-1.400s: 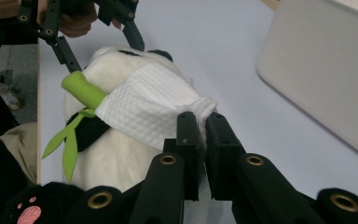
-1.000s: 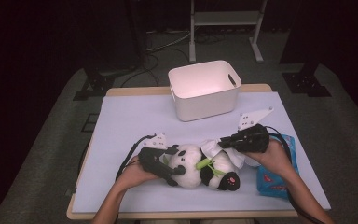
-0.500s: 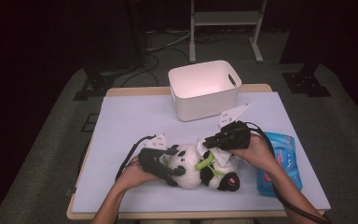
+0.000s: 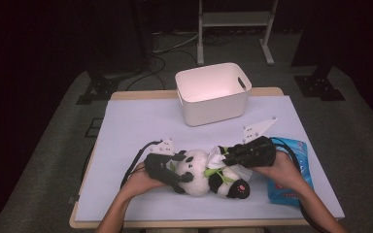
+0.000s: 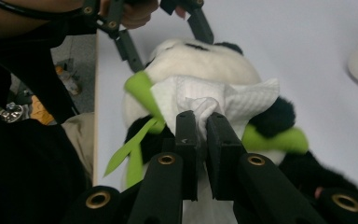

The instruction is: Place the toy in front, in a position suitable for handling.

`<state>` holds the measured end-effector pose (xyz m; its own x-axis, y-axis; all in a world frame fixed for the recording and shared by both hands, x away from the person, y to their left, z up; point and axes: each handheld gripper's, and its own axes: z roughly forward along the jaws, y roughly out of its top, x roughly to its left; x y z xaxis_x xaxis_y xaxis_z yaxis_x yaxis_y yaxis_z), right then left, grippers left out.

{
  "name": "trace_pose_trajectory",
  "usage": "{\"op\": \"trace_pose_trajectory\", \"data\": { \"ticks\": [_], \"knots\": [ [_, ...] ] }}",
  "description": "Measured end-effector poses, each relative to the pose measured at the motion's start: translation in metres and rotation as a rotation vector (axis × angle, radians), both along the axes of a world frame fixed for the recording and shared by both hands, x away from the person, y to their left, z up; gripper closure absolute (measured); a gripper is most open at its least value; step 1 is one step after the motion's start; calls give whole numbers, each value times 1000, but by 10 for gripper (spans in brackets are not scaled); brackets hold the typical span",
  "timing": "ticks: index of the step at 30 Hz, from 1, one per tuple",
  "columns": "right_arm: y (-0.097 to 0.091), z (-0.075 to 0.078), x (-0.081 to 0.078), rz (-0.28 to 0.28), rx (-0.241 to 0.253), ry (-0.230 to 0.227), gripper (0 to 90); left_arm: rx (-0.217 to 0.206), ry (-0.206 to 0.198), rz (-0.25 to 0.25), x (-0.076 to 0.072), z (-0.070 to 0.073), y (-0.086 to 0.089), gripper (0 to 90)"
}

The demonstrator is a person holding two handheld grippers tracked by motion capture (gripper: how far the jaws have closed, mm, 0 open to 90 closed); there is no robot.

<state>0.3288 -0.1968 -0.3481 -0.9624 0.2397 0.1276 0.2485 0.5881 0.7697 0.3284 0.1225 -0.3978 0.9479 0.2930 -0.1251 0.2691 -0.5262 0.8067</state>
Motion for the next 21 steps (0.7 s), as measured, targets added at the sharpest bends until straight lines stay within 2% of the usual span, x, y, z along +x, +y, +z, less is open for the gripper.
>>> {"op": "trace_pose_trajectory", "data": {
  "ticks": [8, 13, 17, 21],
  "knots": [
    [-27, 5, -24, -12, 29, 10, 831, 0, 4, 4, 2, 0, 0, 202],
    [-38, 11, -46, 0, 32, -2, 830, -2, 10, 9, 2, 0, 0, 202],
    [-39, 4, -58, 11, 16, 2, 830, -2, 13, 13, 2, 0, -1, 203],
    [-33, -2, -60, 20, 9, 7, 830, -1, 11, 10, 3, 0, -1, 202]
  ]
}}
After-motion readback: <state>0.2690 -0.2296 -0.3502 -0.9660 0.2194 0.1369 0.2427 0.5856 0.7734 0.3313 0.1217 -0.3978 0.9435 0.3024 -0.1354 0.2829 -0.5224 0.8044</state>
